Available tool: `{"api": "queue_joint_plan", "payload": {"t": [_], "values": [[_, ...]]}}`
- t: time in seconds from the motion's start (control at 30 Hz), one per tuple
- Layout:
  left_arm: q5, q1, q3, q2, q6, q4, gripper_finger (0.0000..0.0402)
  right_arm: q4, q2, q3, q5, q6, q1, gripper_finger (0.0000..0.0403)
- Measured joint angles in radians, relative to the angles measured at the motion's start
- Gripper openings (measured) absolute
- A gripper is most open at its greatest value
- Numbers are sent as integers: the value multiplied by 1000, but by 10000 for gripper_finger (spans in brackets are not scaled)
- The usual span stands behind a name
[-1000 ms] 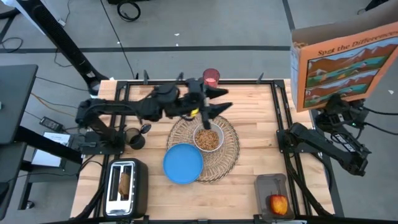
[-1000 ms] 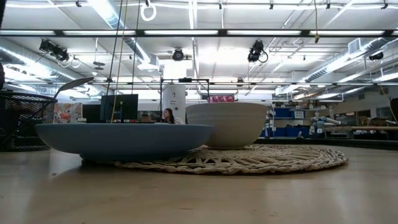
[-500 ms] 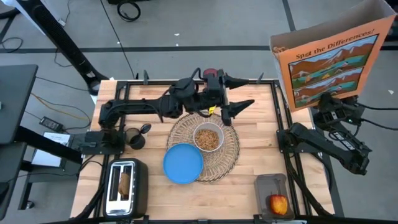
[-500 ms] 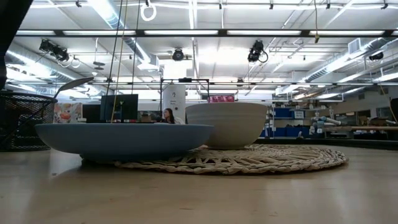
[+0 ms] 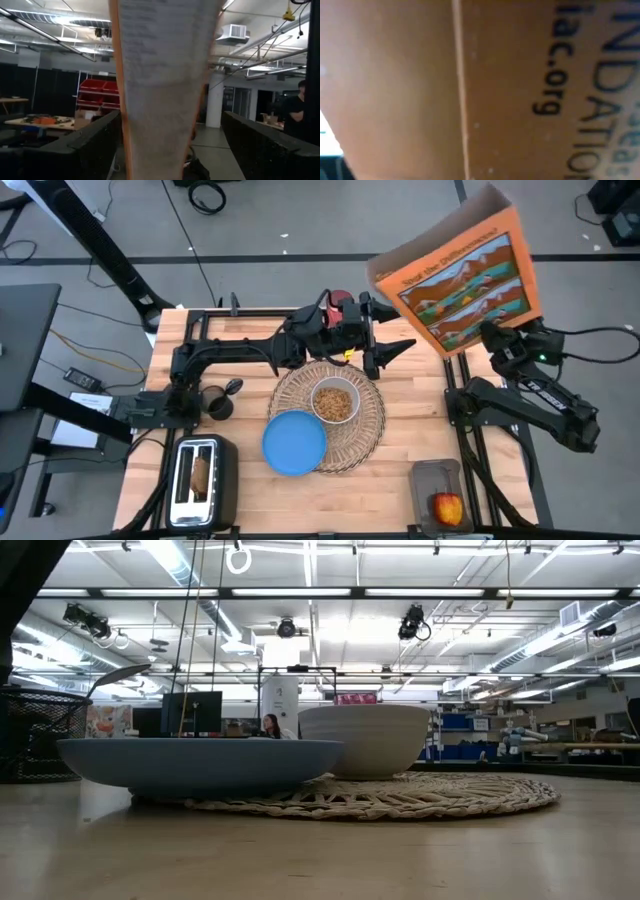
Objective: Arrange a breakfast setting
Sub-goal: Pour the cereal into the white bowl
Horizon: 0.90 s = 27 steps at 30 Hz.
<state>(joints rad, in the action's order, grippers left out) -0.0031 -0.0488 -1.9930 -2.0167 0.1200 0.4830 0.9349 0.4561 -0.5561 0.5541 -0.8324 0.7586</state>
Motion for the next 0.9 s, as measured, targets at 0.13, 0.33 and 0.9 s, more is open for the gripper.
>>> {"api": "queue_joint_plan", "payload": {"t": [0.13, 0.33, 0.9], "values": [[-3, -15, 0, 0, 1, 22, 351, 50, 54, 0, 8, -6, 0, 244], [-3, -37, 0, 0, 32, 28, 351, 92, 128, 0, 17, 8, 0, 244], [-5, -106, 0, 0, 112, 116, 323, 150, 267, -1, 15, 155, 0, 244]]}}
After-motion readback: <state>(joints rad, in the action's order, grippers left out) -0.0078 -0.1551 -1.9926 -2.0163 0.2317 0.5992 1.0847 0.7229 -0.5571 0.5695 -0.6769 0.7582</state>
